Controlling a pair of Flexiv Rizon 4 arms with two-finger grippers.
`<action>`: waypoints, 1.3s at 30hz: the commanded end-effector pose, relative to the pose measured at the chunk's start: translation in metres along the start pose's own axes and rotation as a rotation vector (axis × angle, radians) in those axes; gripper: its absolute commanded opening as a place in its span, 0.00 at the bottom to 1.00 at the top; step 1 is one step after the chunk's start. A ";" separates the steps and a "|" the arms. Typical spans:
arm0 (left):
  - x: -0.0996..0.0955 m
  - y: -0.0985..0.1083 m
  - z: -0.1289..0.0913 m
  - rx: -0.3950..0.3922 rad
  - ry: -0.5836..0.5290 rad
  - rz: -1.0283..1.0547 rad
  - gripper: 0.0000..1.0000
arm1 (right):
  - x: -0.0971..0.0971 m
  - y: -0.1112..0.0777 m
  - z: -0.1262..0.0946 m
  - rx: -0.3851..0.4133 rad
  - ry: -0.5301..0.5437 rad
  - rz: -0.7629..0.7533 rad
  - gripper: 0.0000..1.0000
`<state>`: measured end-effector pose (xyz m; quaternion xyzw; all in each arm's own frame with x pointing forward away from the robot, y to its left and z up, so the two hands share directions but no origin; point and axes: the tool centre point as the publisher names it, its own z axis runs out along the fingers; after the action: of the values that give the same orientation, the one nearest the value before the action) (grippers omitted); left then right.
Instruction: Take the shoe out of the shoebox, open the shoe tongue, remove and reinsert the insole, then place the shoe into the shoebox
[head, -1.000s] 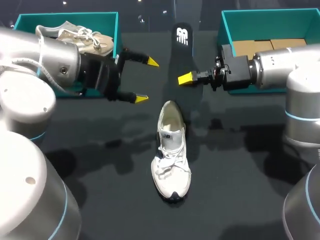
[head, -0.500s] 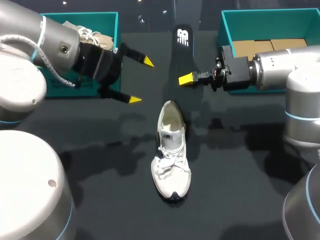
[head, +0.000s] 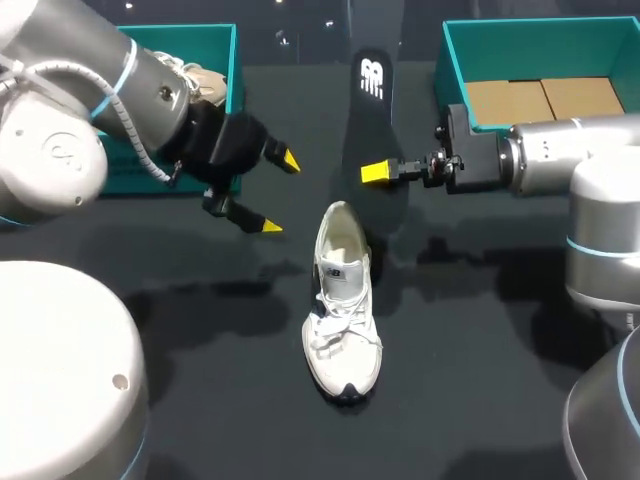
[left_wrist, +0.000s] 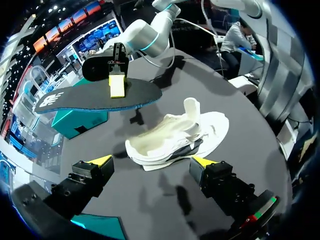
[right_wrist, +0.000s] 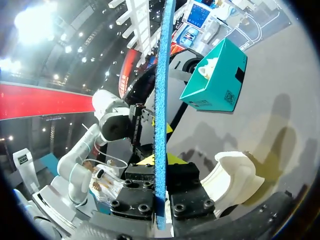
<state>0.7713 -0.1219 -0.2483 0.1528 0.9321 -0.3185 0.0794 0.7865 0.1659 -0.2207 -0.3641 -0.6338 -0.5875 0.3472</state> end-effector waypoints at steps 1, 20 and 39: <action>-0.005 -0.008 0.003 -0.108 0.014 -0.016 1.00 | -0.003 0.003 0.002 0.010 0.003 0.000 0.00; 0.012 0.030 0.046 -0.195 0.079 -0.212 1.00 | -0.054 -0.004 0.024 -0.014 0.076 -0.111 0.00; 0.009 0.050 0.083 -0.179 0.117 -0.193 1.00 | -0.069 -0.004 0.038 -0.025 0.128 -0.147 0.00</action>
<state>0.7751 -0.1265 -0.3273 0.0699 0.9720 -0.2238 0.0139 0.8097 0.1906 -0.2773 -0.2927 -0.6314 -0.6367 0.3321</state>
